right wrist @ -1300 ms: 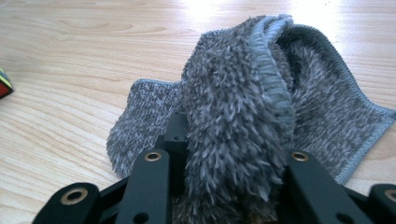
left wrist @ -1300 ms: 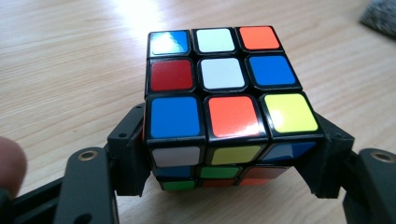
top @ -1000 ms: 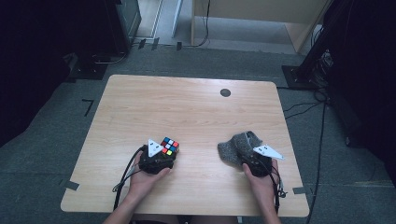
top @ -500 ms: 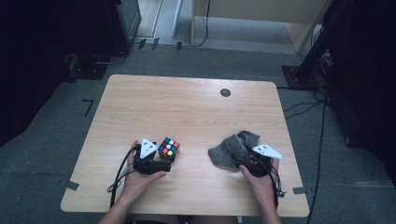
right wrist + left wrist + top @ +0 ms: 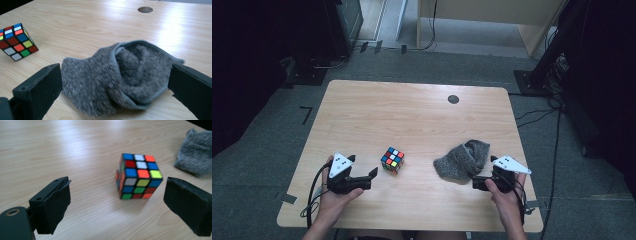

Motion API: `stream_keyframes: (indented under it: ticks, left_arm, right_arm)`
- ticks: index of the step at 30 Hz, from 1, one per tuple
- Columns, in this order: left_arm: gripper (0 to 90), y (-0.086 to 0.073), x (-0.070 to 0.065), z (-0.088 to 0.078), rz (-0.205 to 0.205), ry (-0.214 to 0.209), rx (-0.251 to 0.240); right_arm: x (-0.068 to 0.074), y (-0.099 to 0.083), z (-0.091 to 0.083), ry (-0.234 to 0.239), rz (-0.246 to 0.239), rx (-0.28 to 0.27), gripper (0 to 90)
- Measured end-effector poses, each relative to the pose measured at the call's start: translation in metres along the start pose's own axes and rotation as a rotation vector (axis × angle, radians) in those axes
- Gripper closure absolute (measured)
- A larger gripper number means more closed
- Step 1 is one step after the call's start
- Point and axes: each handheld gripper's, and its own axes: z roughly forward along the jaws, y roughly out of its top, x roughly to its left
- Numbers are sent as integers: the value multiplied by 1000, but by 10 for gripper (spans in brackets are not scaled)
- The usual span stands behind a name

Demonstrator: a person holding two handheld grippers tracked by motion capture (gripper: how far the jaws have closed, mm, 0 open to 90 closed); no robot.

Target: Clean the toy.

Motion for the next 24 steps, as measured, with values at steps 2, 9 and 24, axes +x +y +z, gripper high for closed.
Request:
stream_keyframes:
  ticks: [2,9,24]
  left_arm:
    - [76,-5,8,-5,-11,17,4]
    - [76,-22,36,-22,-71,84,7]
    - [76,-62,89,-45,-114,216,104]
  right_arm:
    - [-4,-3,-7,-5,4,6,0]
    - [-21,-21,-24,-51,14,43,0]
    - [-67,-68,-52,-180,48,112,0]
